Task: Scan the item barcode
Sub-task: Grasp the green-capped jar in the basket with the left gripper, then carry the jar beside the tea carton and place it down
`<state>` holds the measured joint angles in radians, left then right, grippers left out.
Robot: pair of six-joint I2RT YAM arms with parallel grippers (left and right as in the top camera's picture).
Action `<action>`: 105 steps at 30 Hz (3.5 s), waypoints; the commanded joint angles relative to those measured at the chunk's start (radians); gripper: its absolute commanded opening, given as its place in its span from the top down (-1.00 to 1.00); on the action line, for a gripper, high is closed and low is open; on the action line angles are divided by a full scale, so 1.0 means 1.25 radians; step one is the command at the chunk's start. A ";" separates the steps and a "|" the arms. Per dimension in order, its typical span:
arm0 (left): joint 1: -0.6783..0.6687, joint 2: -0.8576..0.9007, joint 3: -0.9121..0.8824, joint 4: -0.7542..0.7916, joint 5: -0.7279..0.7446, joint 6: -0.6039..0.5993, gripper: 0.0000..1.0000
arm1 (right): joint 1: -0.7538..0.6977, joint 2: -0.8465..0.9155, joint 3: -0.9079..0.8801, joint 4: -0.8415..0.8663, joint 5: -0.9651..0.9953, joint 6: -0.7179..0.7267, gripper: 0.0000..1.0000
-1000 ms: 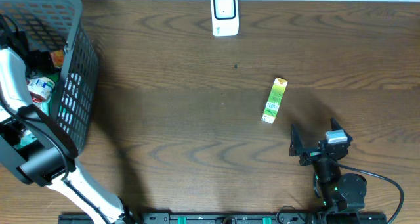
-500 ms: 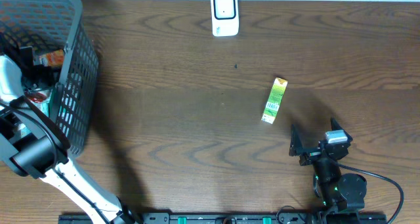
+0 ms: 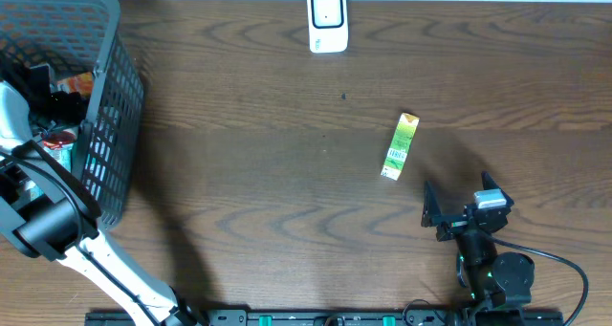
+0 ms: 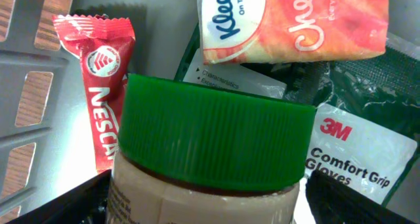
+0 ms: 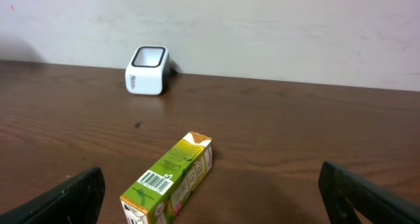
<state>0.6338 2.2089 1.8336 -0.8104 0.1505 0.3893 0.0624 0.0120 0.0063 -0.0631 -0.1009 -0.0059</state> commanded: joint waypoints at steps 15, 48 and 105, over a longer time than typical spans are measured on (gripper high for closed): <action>0.004 -0.082 0.022 0.029 0.014 -0.103 -0.38 | 0.004 -0.004 -0.001 -0.003 -0.001 0.013 -0.98; -0.580 -0.656 -0.125 -0.218 0.036 -0.458 -0.35 | 0.004 -0.004 -0.001 -0.003 -0.001 0.013 -0.99; -1.055 -0.094 -0.344 0.287 0.020 -0.693 -0.36 | 0.004 -0.003 -0.001 -0.003 -0.001 0.013 -0.98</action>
<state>-0.6739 2.0632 1.3975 -0.4442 0.1772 -0.4416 0.0624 0.0120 0.0067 -0.0631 -0.1009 -0.0059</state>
